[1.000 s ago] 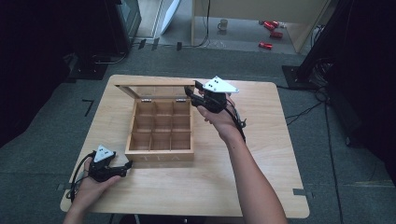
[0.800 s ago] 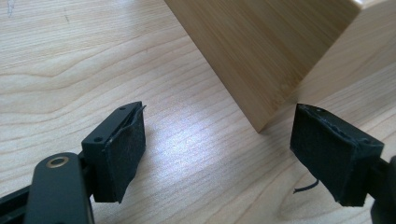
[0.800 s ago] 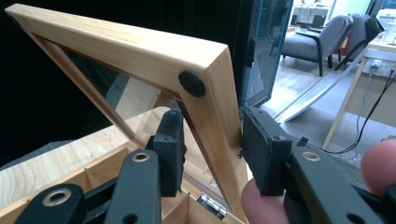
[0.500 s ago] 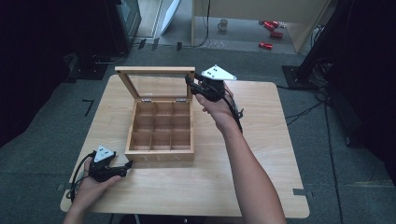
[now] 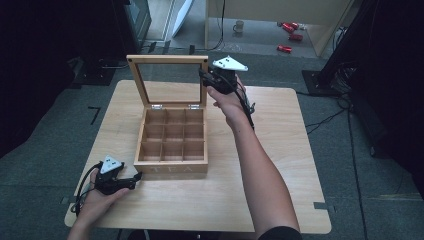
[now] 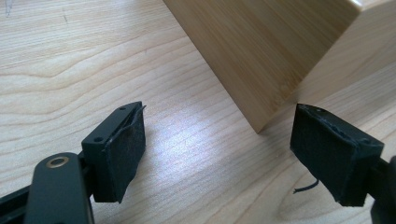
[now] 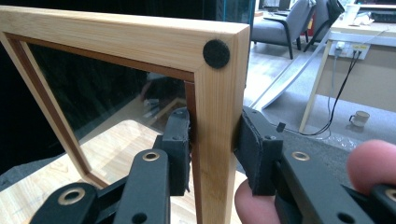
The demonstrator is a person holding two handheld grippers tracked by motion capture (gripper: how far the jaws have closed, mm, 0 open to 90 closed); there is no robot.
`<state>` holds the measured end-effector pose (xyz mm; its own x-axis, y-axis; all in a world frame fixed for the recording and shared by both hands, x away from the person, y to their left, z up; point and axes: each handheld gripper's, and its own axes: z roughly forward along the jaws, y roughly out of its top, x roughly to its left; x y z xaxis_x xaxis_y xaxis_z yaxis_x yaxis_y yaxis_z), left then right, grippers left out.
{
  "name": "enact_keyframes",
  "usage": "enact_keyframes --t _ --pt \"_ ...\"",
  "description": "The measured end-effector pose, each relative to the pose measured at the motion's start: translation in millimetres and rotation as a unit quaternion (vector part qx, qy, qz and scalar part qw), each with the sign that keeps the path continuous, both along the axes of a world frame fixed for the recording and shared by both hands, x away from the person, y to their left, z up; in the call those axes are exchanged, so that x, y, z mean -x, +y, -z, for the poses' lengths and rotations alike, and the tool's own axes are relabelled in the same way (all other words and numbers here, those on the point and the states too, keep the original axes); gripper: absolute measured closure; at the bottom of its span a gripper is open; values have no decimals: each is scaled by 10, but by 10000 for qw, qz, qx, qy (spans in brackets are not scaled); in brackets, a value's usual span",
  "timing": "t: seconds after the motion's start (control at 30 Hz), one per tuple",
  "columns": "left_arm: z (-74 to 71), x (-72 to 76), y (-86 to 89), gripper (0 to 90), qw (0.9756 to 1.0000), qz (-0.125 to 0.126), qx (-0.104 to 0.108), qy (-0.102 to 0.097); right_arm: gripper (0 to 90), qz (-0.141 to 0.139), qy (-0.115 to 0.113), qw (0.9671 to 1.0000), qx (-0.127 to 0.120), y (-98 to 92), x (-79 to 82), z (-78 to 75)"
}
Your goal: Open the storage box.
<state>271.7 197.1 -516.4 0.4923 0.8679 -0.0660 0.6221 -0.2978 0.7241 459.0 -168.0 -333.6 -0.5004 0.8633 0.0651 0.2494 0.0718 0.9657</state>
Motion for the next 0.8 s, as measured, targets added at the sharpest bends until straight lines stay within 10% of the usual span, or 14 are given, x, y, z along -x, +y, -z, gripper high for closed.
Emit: enact_keyframes --t 0.8 --pt "1 -1 1 189 10000 3 13 -13 667 669 554 9959 -262 123 -470 -14"
